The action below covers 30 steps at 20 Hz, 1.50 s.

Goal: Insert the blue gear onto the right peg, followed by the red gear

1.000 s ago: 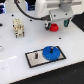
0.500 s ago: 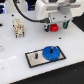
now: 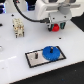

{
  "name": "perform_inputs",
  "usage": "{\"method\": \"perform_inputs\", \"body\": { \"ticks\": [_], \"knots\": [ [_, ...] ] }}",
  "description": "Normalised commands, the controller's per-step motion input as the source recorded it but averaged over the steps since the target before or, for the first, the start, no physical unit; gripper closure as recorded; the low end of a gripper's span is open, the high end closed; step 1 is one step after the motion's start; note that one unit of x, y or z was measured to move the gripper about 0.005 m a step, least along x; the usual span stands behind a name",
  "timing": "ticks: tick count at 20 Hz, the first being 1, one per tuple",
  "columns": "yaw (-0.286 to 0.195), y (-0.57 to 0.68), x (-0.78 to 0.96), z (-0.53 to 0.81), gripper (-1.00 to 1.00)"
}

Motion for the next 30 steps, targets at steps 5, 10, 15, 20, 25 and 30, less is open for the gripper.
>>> {"method": "perform_inputs", "body": {
  "ticks": [5, 10, 15, 20, 25, 30],
  "knots": [
    [0.000, 0.01, -0.01, 0.28, 1.00],
    [0.000, -0.02, 0.29, 0.60, 1.00],
    [0.000, -0.14, 0.49, 0.59, 1.00],
    [0.000, -0.29, 0.57, 0.52, 1.00],
    [0.000, -0.36, 0.67, 0.45, 1.00],
    [0.000, -0.33, 0.73, 0.38, 1.00]
  ]
}}
